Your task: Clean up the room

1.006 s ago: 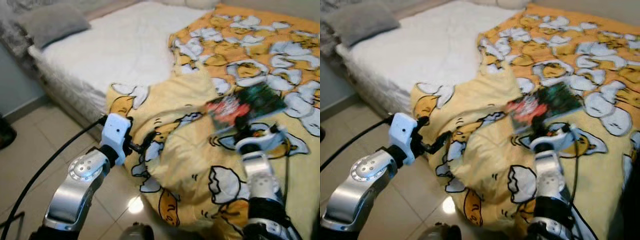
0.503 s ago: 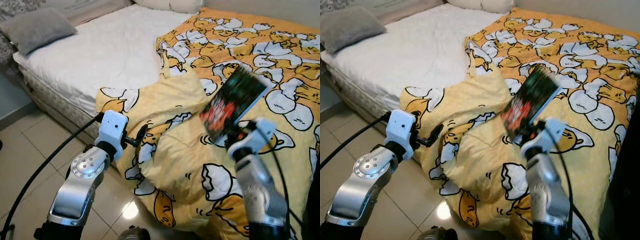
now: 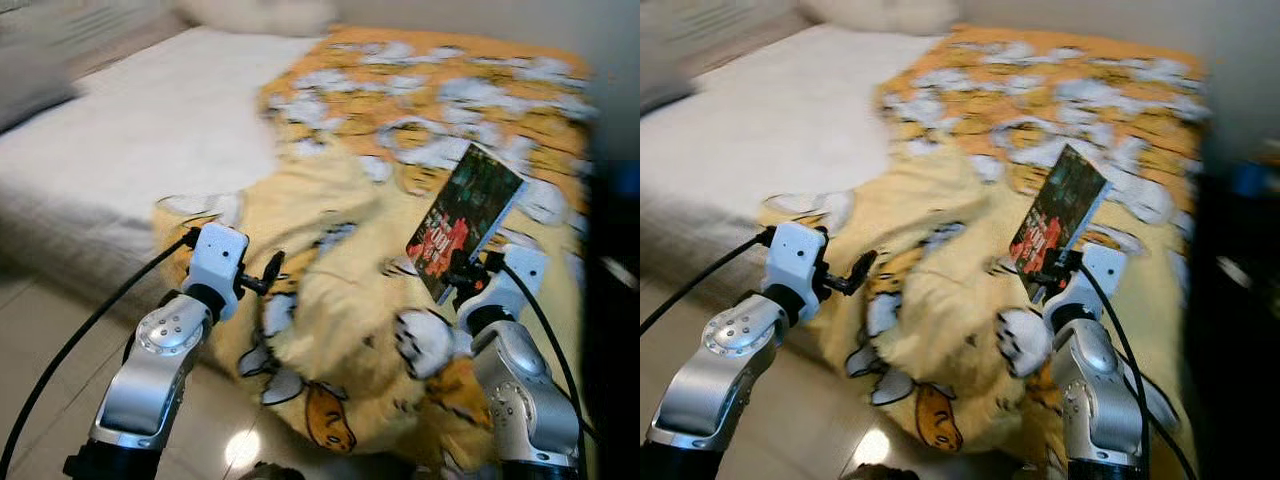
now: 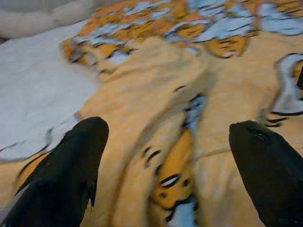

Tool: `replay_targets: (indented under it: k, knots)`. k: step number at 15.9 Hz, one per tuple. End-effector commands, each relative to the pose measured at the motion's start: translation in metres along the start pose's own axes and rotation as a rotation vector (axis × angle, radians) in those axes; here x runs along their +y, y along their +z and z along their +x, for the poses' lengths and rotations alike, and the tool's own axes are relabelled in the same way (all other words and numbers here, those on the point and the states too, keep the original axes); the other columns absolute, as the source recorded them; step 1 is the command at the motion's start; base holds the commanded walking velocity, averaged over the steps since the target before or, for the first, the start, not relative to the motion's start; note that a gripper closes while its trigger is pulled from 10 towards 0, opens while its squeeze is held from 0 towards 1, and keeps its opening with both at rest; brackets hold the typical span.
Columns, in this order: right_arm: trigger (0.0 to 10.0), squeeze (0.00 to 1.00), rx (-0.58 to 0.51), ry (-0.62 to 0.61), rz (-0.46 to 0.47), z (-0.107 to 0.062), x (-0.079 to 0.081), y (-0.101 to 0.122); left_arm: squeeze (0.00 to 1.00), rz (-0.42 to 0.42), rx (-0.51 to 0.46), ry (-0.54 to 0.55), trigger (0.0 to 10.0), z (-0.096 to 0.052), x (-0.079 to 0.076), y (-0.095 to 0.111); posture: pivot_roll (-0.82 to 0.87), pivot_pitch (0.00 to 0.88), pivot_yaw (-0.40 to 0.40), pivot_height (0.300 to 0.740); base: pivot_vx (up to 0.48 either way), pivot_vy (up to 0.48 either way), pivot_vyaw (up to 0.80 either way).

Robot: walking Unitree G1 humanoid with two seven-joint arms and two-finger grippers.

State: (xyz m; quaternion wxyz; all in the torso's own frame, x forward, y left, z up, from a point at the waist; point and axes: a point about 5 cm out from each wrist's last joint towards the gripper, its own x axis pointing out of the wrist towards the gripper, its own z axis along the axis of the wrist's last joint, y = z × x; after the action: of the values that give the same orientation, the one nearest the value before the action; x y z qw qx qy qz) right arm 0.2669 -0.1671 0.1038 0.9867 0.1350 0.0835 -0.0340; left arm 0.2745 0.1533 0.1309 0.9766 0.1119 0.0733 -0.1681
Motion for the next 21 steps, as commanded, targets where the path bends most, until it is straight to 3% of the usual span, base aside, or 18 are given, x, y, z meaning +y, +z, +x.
replay_targets:
  k: [1, 7, 18, 21]
  knots:
    - [10.0, 0.00, -0.032, 0.000, -0.029, 0.000, 0.001, 0.009, 0.00, 0.005, -0.012, 0.016, 10.0, 0.001, 0.003, 0.003, -0.04, 0.000, 0.072, 0.740, 0.000, 0.311, -0.80]
    - [10.0, 0.00, -0.025, 0.024, -0.074, 0.004, 0.005, 0.010, 0.00, -0.010, 0.000, 0.054, 10.0, -0.004, 0.008, -0.001, -0.02, 0.000, 0.043, 0.740, 0.000, 0.312, -0.80]
    - [10.0, 0.00, 0.030, 0.032, -0.076, 0.001, 0.004, 0.006, 0.00, -0.057, 0.017, 0.098, 10.0, -0.010, 0.008, -0.008, -0.03, 0.000, 0.017, 0.740, 0.000, 0.318, 0.00]
    - [10.0, 0.00, 0.036, 0.022, -0.067, 0.000, 0.003, 0.005, 0.00, -0.053, 0.017, 0.092, 10.0, -0.009, 0.008, -0.007, -0.03, 0.000, 0.023, 0.740, 0.000, 0.329, -0.56]
